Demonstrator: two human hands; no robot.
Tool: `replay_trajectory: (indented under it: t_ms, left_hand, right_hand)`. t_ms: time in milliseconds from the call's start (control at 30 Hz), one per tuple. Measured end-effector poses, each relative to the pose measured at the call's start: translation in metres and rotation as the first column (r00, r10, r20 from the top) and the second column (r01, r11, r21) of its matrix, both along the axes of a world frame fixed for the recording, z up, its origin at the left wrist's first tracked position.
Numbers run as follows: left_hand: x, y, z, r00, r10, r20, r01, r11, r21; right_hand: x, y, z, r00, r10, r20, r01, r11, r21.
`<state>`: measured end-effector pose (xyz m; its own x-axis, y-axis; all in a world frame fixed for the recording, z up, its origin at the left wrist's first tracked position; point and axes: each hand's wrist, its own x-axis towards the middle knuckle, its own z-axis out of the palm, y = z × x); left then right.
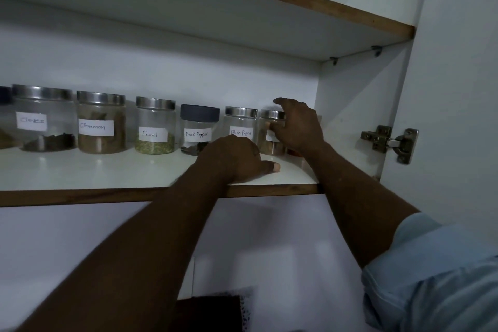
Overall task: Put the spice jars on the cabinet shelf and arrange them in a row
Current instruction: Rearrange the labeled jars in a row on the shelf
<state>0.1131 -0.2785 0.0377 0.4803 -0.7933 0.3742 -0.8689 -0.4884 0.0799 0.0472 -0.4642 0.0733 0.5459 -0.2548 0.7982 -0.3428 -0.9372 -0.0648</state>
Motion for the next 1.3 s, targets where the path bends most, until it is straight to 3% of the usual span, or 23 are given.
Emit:
replay_trajectory:
  t_ms: [100,167,333,833,1067,1200,1300]
  left_hand:
    - [-0.001,0.008,-0.001,0.990,0.128,0.053,-0.113,0.969,-0.221]
    - [-0.002,0.018,-0.003,0.972,0.233,0.038,-0.208,0.922,-0.328]
    - [-0.002,0.026,-0.006,0.966,0.258,0.018,-0.247,0.940,-0.234]
    - [0.005,0.023,-0.007,0.973,0.223,0.059,-0.209,0.961,-0.179]
    - [0.022,0.052,-0.005,0.991,0.134,0.020,-0.131,0.984,-0.122]
    - [0.037,0.086,-0.006,0.977,0.185,0.103,-0.172,0.978,-0.120]
    - [0.047,0.097,-0.007,0.965,0.256,0.058,-0.245,0.958,-0.151]
  right_hand:
    - [0.003,0.014,0.005,0.979,0.092,0.179,-0.100,0.994,0.035]
    - [0.010,0.030,0.012,0.975,0.162,0.152,-0.173,0.983,0.058]
    - [0.033,0.058,0.004,0.986,0.144,-0.088,-0.148,0.988,-0.049]
    - [0.048,0.052,0.000,0.991,0.055,-0.118,-0.067,0.993,-0.100]
    - [0.041,0.066,0.004,0.982,0.178,0.061,-0.178,0.984,0.002]
    - [0.054,0.096,0.005,0.941,0.334,-0.053,-0.334,0.942,0.015]
    - [0.068,0.113,0.002,0.944,0.300,-0.139,-0.310,0.949,-0.053]
